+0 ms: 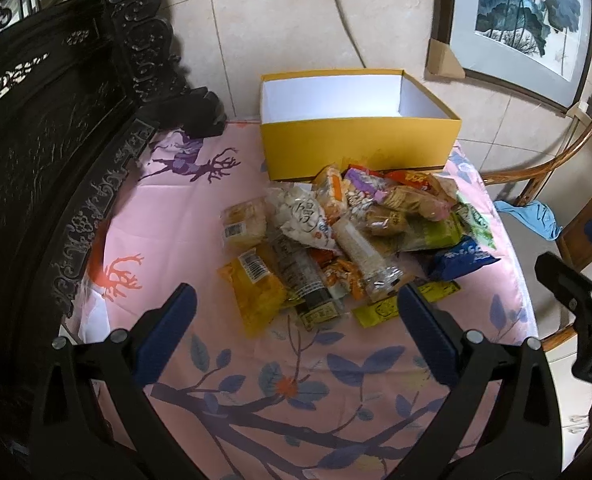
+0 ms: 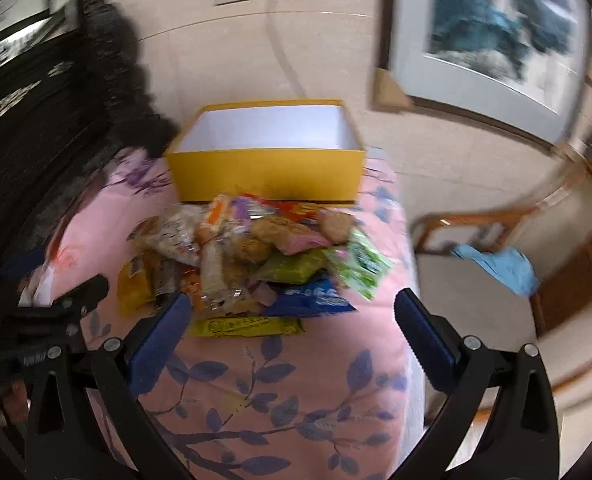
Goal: Organize snacks
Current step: 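Lower the right gripper and grasp the yellow rice cracker stick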
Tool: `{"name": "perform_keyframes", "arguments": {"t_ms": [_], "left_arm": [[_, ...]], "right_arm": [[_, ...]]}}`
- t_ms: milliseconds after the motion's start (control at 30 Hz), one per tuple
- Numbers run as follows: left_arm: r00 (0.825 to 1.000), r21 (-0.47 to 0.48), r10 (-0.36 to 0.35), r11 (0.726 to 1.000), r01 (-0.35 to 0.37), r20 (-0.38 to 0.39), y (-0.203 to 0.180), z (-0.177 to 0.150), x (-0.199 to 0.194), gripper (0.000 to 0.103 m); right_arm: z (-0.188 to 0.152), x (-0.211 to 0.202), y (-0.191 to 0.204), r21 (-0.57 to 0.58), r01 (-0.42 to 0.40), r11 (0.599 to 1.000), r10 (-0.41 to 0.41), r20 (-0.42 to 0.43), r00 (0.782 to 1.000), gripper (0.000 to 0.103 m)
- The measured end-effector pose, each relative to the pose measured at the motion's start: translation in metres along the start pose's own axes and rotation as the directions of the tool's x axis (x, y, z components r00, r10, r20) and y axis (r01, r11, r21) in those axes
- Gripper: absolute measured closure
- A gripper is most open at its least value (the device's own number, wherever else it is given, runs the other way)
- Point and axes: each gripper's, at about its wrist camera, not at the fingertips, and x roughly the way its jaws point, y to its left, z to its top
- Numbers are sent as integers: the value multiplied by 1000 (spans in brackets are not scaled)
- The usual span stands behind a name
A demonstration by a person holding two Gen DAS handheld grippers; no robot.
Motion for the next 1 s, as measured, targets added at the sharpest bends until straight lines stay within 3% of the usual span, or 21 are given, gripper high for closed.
{"name": "perform_keyframes", "arguments": {"t_ms": [167, 300, 533, 600, 700, 767, 833, 867, 900, 933, 967, 1000], "left_arm": [[999, -26, 17, 999, -19, -50, 17, -5, 21, 2], [998, -32, 5, 999, -7, -57, 31, -14, 40, 2], [986, 58, 46, 998, -37, -159, 38, -39, 96, 2], [986, 67, 16, 998, -5, -168, 36, -44, 109, 2], [983, 111, -23, 993, 44, -184, 27, -51, 130, 2], [981, 137, -35, 989, 62, -192, 18, -50, 140, 2], [983, 146, -49, 986, 75, -178, 10, -46, 144, 2], [984, 143, -70, 985, 94, -165, 6, -43, 145, 2], [985, 138, -80, 985, 102, -155, 4, -41, 147, 2], [987, 129, -70, 988, 89, -145, 3, -38, 151, 2], [989, 128, -52, 989, 69, -136, 2, -34, 155, 2], [990, 128, -46, 990, 63, -130, 2, -29, 157, 2]], "right_arm": [[-5, 30, 2, -171, -112, 979, 109, -27, 994, 1], [-16, 75, 15, -361, -165, 918, 131, -117, 984, 1], [-29, 148, 51, -574, -324, 752, 229, -234, 945, 1], [-35, 164, 63, -618, -373, 692, 245, -286, 927, 1], [-48, 185, 73, -723, -368, 585, 200, -310, 929, 1], [-42, 191, 66, -677, -425, 602, 232, -361, 903, 2], [-35, 194, 61, -570, -495, 656, 252, -453, 855, 22], [-35, 190, 58, -536, -496, 683, 255, -462, 850, 44], [-38, 183, 57, -520, -466, 716, 232, -452, 861, 64], [-42, 176, 57, -513, -437, 739, 209, -442, 872, 69], [-47, 171, 56, -496, -430, 754, 205, -445, 872, 79], [-55, 161, 52, -439, -430, 789, 218, -453, 864, 82]]}}
